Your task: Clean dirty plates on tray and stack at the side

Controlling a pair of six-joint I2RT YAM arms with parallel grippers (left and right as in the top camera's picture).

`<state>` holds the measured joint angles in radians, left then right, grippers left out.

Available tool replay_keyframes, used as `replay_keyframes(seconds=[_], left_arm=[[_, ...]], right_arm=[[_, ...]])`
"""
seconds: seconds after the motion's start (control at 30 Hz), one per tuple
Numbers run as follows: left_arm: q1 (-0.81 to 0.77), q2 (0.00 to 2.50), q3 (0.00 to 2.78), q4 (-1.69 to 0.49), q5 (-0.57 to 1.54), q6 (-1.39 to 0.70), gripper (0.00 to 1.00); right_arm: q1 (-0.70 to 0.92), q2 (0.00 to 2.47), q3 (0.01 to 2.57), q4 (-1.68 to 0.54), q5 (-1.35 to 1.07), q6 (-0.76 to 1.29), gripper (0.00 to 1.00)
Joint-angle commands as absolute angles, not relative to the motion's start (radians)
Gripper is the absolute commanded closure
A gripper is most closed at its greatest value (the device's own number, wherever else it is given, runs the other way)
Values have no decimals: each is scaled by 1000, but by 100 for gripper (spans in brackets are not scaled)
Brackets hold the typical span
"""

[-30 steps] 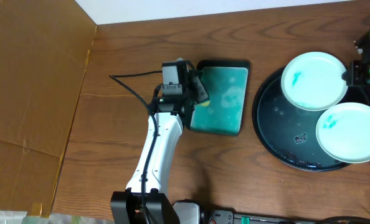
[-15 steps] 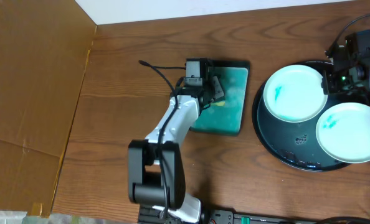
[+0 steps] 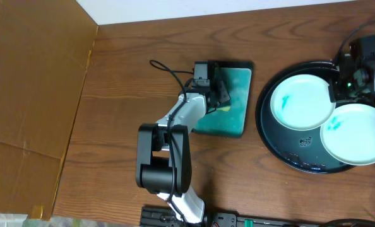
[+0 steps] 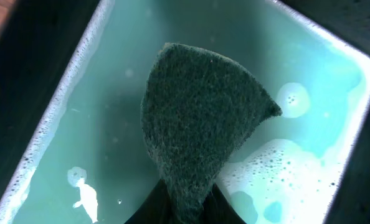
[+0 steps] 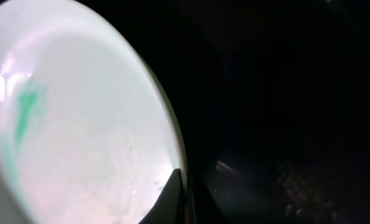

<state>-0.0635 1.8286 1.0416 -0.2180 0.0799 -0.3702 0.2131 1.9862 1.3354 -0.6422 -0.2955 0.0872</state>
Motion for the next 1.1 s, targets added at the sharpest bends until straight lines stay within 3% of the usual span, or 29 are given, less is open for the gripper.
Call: replay_keyframes(seconds=[0.0, 0.3, 0.67, 0.9, 1.07], left_arm=[[-63, 1865, 1039, -213, 62, -379, 93], [-63, 1898, 1040, -204, 41, -379, 93], [-64, 1607, 1040, -283, 45, -381, 93], [-73, 1576, 1040, -329, 297, -432, 93], [-138, 1576, 1040, -311, 352, -459, 93]], right_arm=[[228, 2000, 1303, -635, -305, 81, 99], [237, 2000, 1301, -616, -305, 80, 99], [238, 2000, 1301, -614, -305, 80, 99], [250, 2000, 1280, -601, -325, 40, 99], [250, 2000, 1280, -575, -326, 56, 99]])
